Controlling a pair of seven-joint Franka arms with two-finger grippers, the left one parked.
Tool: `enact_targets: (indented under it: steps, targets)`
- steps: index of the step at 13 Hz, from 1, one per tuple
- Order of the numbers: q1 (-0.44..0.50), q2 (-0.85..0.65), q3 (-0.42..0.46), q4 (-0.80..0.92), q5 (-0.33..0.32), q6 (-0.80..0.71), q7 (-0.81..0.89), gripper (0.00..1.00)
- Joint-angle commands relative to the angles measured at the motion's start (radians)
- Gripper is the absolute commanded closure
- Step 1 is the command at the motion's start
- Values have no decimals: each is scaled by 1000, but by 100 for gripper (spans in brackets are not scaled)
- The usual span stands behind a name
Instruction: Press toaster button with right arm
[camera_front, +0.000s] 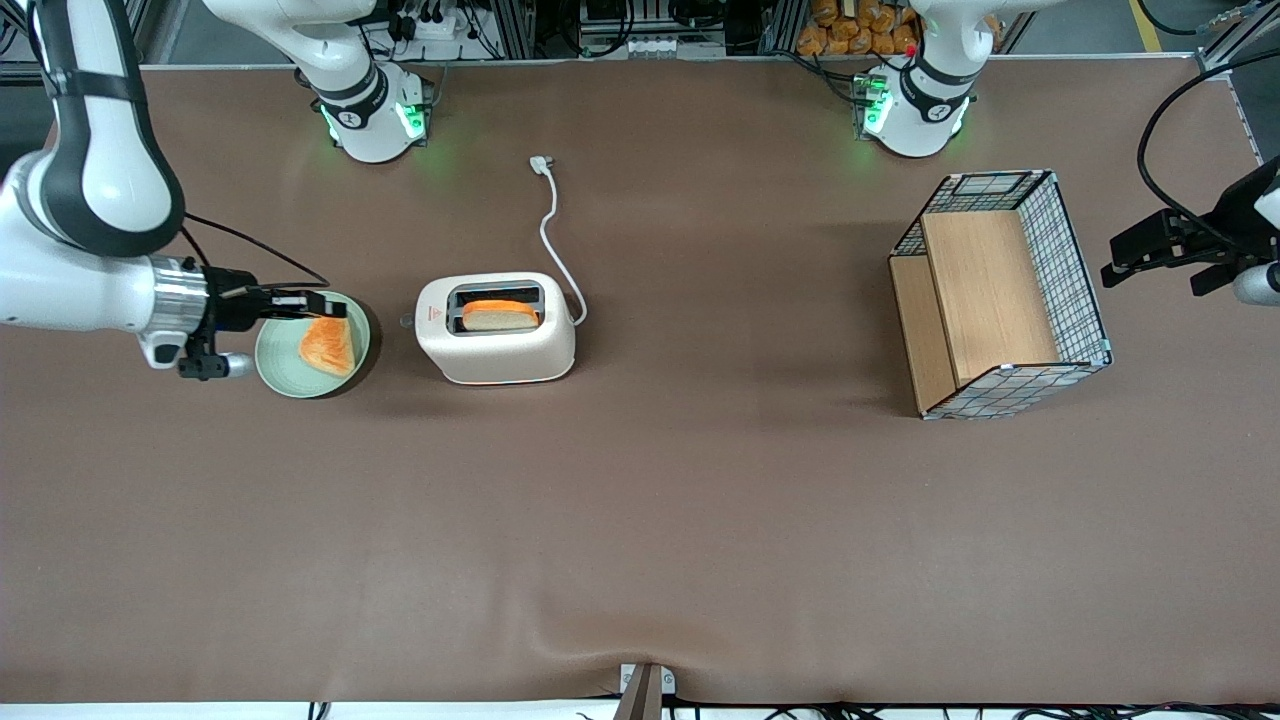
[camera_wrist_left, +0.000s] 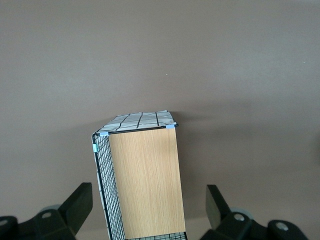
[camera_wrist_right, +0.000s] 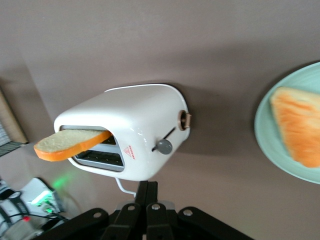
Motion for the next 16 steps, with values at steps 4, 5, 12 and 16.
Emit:
enact_targets:
  steps: [4,5,12,16]
  targets:
    - [3,-29,10,182,-205,-147,65,100]
    - [5,-45,10,197,-251,-153,65,97]
    - [3,-77,10,366,-408,-293,67,2]
    - [1,-132,12,366,-480,-293,65,0]
